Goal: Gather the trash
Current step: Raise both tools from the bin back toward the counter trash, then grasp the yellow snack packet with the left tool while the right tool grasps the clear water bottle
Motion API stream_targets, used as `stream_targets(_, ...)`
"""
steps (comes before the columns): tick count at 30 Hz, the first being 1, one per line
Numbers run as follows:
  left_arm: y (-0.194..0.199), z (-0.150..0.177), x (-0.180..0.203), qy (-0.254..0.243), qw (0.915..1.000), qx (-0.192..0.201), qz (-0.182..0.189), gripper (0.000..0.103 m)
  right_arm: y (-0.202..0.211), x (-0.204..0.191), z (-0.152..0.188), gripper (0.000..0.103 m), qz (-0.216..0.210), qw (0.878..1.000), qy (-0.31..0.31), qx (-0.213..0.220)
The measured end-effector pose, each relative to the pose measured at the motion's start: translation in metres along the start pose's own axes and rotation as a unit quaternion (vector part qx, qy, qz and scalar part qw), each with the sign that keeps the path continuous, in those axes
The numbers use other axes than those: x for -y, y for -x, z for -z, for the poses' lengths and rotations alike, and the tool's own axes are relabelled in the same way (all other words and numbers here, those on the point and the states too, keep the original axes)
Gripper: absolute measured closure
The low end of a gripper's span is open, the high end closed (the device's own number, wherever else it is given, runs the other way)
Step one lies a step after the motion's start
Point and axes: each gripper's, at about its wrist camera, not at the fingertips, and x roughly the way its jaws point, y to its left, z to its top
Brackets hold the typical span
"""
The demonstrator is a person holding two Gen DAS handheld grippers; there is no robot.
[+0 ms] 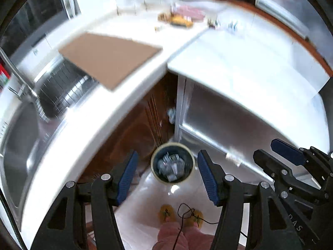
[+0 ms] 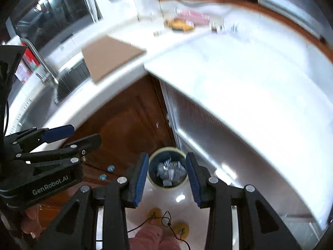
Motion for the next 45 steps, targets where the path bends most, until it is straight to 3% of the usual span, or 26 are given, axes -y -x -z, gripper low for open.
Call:
stream_targets(7, 0.060, -0.040, 0.004, 0.005, 0.9978, 0.065, -0.015, 0.039, 0.039, 0.011, -0.035, 0.065, -0.005, 0.998, 0.014, 0.056)
stream_targets(12, 0.087, -0.071, 0.000, 0.009, 0.9956, 0.092, -0.016, 0.037, 0.059, 0.024, -0.064, 0.065, -0.015, 0.997, 0.016, 0.071)
stream_targets(14, 0.094, -0.084, -0.001, 0.010, 0.9951, 0.098, -0.016, 0.035, 0.067, 0.033, -0.076, 0.058, -0.017, 0.997, 0.016, 0.073)
stream_targets(24, 0.095, -0.170, -0.006, -0.032, 0.9933, 0.111, -0.008, 0.028, 0.082, 0.087, -0.164, 0.048, 0.003, 0.996, 0.003, 0.085)
stream_targets(30, 0.056, -0.237, -0.009, -0.047, 0.9929, 0.108, 0.018, 0.027, 0.049, 0.124, -0.220, 0.043, 0.032, 0.997, -0.006, 0.066)
stream_targets(35, -0.008, -0.296, -0.013, -0.069, 0.9922, 0.098, 0.037, 0.027, 0.005, 0.146, -0.262, 0.042, 0.065, 0.996, 0.007, 0.053)
stream_targets(41, -0.093, -0.348, -0.011, -0.094, 0.9918, 0.066, 0.057, 0.027, -0.086, 0.186, -0.310, 0.042, 0.085, 0.996, -0.006, 0.002)
stream_targets(45, -0.149, -0.380, -0.005, -0.102, 0.9911, 0.041, 0.074, 0.027, -0.136, 0.200, -0.325, 0.042, 0.102, 0.994, -0.007, -0.025)
